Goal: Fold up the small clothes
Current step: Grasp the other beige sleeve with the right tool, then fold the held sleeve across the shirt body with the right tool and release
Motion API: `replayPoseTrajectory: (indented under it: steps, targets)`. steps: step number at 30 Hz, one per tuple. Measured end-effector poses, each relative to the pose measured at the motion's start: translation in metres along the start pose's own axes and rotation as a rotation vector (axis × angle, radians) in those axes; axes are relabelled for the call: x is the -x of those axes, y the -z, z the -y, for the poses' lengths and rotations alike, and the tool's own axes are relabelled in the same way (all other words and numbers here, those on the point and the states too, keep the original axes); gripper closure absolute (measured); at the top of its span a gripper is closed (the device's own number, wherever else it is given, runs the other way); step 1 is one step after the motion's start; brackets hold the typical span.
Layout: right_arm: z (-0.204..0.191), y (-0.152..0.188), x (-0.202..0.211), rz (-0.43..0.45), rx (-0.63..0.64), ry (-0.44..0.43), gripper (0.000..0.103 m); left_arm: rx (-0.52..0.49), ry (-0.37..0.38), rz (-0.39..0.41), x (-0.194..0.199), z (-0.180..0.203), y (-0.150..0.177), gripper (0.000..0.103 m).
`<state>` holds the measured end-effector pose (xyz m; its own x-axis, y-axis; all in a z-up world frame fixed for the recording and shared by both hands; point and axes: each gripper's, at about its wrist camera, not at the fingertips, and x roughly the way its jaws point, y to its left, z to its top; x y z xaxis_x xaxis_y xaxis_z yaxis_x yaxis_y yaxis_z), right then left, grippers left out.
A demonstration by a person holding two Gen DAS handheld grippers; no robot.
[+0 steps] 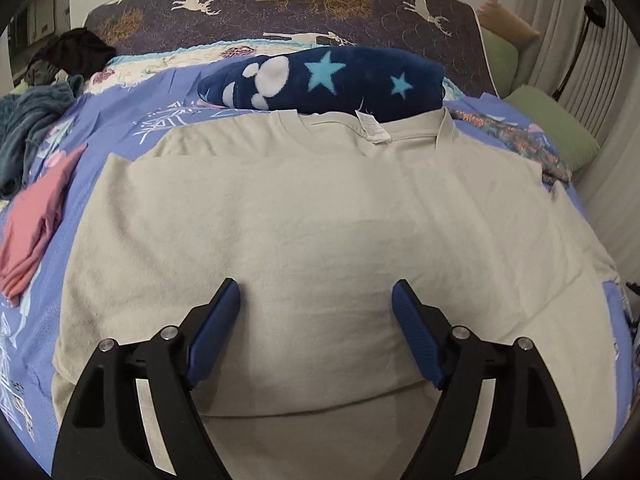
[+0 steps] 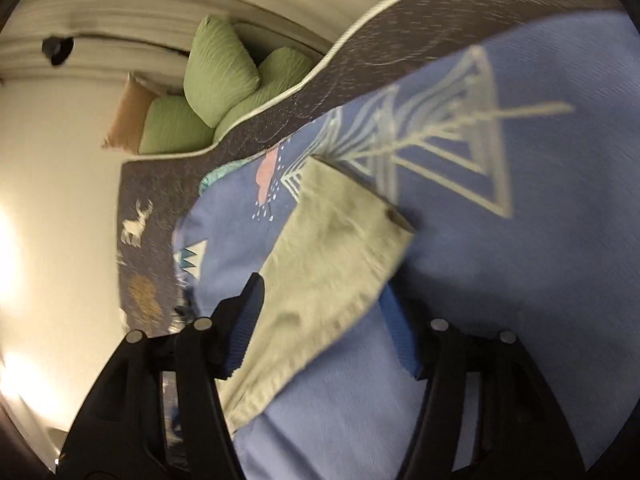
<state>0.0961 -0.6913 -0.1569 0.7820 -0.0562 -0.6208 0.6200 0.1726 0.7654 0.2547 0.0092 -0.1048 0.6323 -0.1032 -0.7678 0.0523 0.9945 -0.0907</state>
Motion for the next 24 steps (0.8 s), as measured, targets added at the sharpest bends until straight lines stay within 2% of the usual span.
replayPoseTrajectory:
  steps: [1, 2, 5, 7, 9, 13, 16, 17, 18, 20, 22, 24]
  targets:
    - [-0.005, 0.003, -0.004, -0.003, 0.006, 0.005, 0.087, -0.014, -0.016, -0.001, -0.001, 0.003, 0.000, 0.023]
    - [-0.006, 0.004, -0.008, -0.024, -0.008, -0.007, 0.096, -0.021, -0.025, -0.002, -0.001, 0.004, 0.001, 0.023]
    - [-0.024, 0.014, -0.004, -0.016, -0.037, -0.050, 0.097, -0.030, -0.031, -0.005, -0.001, 0.004, 0.001, 0.023]
    - [-0.058, 0.030, 0.005, 0.005, 0.042, -0.100, 0.097, -0.026, -0.024, -0.003, -0.001, 0.003, 0.001, 0.023]
    - [-0.098, 0.054, 0.011, -0.015, 0.141, -0.178, 0.097, -0.022, -0.019, 0.001, 0.000, 0.002, 0.001, 0.022]
    - [-0.198, 0.139, 0.019, -0.117, 0.398, -0.371, 0.097, -0.009, -0.002, 0.007, 0.001, -0.001, 0.002, 0.022]
    - [-0.262, 0.233, 0.019, -0.252, 0.611, -0.522, 0.097, 0.010, 0.024, 0.015, 0.002, -0.004, 0.002, 0.021]
    - [-0.281, 0.275, 0.017, -0.314, 0.699, -0.571, 0.097, 0.026, 0.046, 0.022, 0.003, -0.007, 0.002, 0.021]
    - [-0.289, 0.299, 0.016, -0.353, 0.747, -0.592, 0.097, 0.047, 0.074, 0.031, 0.005, -0.012, 0.002, 0.021]
    - [-0.304, 0.363, 0.009, -0.463, 0.862, -0.624, 0.097, 0.110, 0.168, 0.059, 0.010, -0.025, 0.004, 0.021]
    - [-0.304, 0.413, -0.001, -0.542, 0.966, -0.607, 0.097, 0.209, 0.315, 0.094, 0.015, -0.046, 0.007, 0.021]
    - [-0.300, 0.449, -0.009, -0.581, 1.052, -0.572, 0.097, 0.320, 0.508, 0.115, 0.019, -0.070, 0.013, 0.022]
